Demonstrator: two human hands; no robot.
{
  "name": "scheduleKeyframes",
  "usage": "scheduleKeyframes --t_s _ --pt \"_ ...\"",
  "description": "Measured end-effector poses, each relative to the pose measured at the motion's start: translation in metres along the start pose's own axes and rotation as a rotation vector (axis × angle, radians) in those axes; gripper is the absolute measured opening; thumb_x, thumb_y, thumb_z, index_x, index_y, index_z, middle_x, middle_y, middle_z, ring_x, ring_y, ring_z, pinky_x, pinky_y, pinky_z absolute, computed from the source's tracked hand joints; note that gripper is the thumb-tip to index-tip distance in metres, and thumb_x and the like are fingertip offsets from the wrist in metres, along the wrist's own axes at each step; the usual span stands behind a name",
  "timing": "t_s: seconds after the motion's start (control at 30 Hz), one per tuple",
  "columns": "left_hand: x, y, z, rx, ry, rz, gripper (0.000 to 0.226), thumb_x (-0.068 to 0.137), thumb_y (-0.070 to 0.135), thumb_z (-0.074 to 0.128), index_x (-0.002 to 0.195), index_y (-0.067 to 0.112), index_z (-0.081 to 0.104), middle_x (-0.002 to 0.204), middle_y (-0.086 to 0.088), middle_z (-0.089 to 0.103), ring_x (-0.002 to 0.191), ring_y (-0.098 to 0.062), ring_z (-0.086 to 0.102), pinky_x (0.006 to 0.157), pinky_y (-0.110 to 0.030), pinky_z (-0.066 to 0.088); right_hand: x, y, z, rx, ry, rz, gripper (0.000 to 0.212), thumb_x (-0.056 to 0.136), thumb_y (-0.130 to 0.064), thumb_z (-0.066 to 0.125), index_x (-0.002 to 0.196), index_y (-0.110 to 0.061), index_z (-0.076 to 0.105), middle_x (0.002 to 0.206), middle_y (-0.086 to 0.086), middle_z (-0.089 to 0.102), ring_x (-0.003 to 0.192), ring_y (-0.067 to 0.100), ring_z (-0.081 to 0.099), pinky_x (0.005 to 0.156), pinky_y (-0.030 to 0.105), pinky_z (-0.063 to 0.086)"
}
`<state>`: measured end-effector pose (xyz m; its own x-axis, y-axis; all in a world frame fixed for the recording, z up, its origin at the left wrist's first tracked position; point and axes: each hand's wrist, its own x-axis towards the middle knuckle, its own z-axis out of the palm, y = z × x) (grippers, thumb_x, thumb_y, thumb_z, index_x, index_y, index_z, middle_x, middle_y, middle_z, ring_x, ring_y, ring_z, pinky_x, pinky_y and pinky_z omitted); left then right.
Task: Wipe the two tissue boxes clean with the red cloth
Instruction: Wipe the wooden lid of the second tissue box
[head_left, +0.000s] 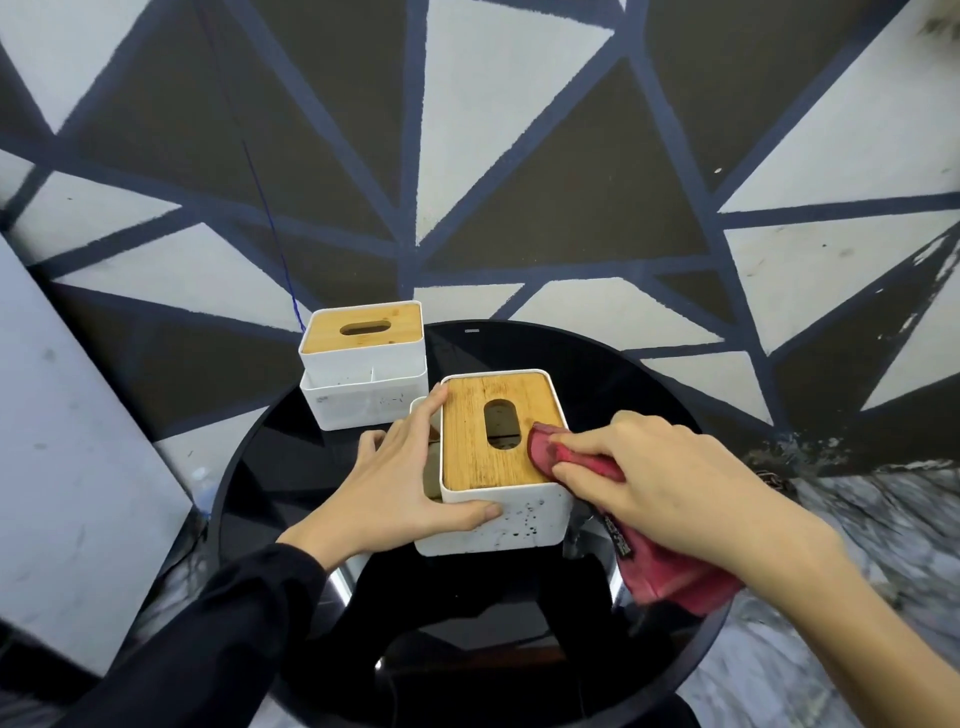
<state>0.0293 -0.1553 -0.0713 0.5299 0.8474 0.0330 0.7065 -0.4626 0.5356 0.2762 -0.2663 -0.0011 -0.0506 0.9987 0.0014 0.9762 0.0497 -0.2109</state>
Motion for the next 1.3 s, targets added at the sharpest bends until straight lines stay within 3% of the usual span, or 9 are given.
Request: scheduleKeyframes --t_s 0.1,0.23,0.47,0.7,0.83,0.93,1.1,1.3 --pt "0.0 -0.001 0.0 -0.027 -0.01 -0.002 0.133 0.059 0.093 0.066 0.158 0.053 -0.015 0.146 0.027 0.021 0.112 0.017 0.014 0.115 -0.03 0.014 0.007 0.0 -0.001 -0.035 0.014 -0.007 0.044 0.102 -0.065 0.04 0.142 -0.054 0.053 0.108 -0.013 0.053 0.104 0.018 0.061 0.08 0.035 0.046" --pt "-0.001 0.003 0.0 -0.061 -0.01 -0.022 0.134 0.064 0.086 0.077 0.156 0.057 -0.016 0.146 0.026 0.02 0.112 0.012 0.013 0.112 -0.03 0.016 0.035 0.007 0.001 -0.025 0.05 0.024 0.043 0.1 -0.066 0.043 0.14 -0.055 0.056 0.125 -0.007 0.064 0.113 0.027 0.064 0.083 0.041 0.048" --pt "-0.003 0.005 -0.001 -0.042 -0.003 -0.017 0.133 0.065 0.082 0.074 0.16 0.052 -0.014 0.15 0.025 0.021 0.102 0.017 0.011 0.116 -0.032 0.016 0.099 0.015 0.015 0.011 0.145 0.048 0.043 0.101 -0.063 0.043 0.138 -0.048 0.06 0.12 -0.003 0.067 0.107 0.027 0.065 0.075 0.039 0.044" --pt "-0.005 0.011 -0.004 0.006 0.007 -0.017 0.13 0.073 0.075 0.077 0.163 0.044 -0.013 0.144 0.026 0.021 0.093 0.017 0.015 0.118 -0.035 0.017 0.047 0.008 0.009 0.016 0.069 0.017 0.041 0.103 -0.061 0.041 0.14 -0.052 0.056 0.108 -0.004 0.058 0.099 0.026 0.064 0.078 0.04 0.048" --pt "-0.003 0.007 -0.002 0.0 0.012 -0.012 0.134 0.068 0.086 0.075 0.162 0.046 -0.012 0.144 0.025 0.023 0.101 0.017 0.015 0.117 -0.032 0.016 -0.004 -0.004 0.01 0.024 0.067 0.037 0.042 0.103 -0.064 0.037 0.142 -0.055 0.051 0.099 -0.009 0.048 0.091 0.022 0.062 0.078 0.037 0.051" --pt "-0.003 0.005 -0.002 -0.01 0.004 -0.013 0.137 0.055 0.096 0.06 0.161 0.047 -0.013 0.144 0.025 0.024 0.101 0.018 0.014 0.114 -0.03 0.016 -0.011 -0.007 0.015 0.049 0.116 0.065 0.043 0.103 -0.064 0.036 0.143 -0.056 0.048 0.104 -0.01 0.051 0.095 0.021 0.063 0.08 0.036 0.052" --pt "-0.003 0.007 -0.003 -0.05 -0.019 -0.043 0.135 0.066 0.083 0.075 0.161 0.049 -0.014 0.143 0.024 0.022 0.1 0.015 0.013 0.118 -0.034 0.016 0.006 -0.002 0.017 0.132 0.143 0.081 0.039 0.101 -0.065 0.041 0.136 -0.057 0.056 0.099 -0.011 0.054 0.095 0.022 0.063 0.076 0.037 0.048" --pt "-0.005 0.005 -0.003 -0.079 -0.01 -0.047 0.138 0.061 0.089 0.076 0.161 0.052 -0.013 0.164 0.017 0.022 0.124 0.004 0.01 0.116 -0.035 0.016 0.054 0.006 0.018 0.105 0.165 0.078 0.035 0.101 -0.061 0.045 0.125 -0.048 0.066 0.105 -0.003 0.064 0.095 0.027 0.064 0.073 0.037 0.043"
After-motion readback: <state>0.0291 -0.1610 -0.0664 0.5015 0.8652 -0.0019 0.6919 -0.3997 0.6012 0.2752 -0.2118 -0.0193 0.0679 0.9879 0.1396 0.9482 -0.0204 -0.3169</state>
